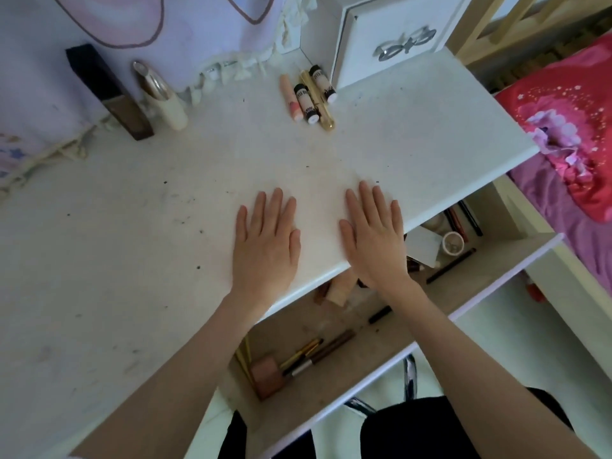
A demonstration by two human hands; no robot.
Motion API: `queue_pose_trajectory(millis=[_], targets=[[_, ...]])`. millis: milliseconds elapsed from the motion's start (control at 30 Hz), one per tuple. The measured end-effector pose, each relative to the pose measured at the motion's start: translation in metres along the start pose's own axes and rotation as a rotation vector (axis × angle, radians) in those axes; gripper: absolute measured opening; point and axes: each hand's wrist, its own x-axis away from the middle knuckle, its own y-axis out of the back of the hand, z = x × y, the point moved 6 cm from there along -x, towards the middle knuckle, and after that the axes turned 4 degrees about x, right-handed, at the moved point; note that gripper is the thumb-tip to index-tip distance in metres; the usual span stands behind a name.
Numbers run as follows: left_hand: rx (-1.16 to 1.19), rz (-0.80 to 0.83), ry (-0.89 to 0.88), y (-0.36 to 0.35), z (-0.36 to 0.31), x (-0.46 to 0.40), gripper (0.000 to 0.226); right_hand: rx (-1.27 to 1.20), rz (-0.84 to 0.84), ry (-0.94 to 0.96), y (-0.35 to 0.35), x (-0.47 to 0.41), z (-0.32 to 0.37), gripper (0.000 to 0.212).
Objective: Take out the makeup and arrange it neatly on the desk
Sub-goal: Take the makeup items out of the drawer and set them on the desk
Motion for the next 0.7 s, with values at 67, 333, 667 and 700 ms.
queue_pose_trajectory(millis=[67, 333, 667, 700], targets=[[0.022, 0.020, -0.028, 0.000, -0.005, 0.030, 0.055, -0.052, -0.007, 0.045, -0.002, 0.030, 0.003, 0.053], [0.306, -0.069, -0.305, -0.008, -0.044, 0.130, 0.038, -0.085, 0.133, -0.005, -0.030, 0.112, -0.020, 0.028], [0.302, 0.309, 0.002, -0.096, -0.035, 0.096, 0.055, -0.485, 0.331, -0.543, -0.077, 0.069, -0.024, 0.040], [0.282, 0.304, 0.011, -0.100, -0.035, 0.092, 0.059, -0.519, 0.336, -0.606, -0.082, 0.068, -0.026, 0.045]])
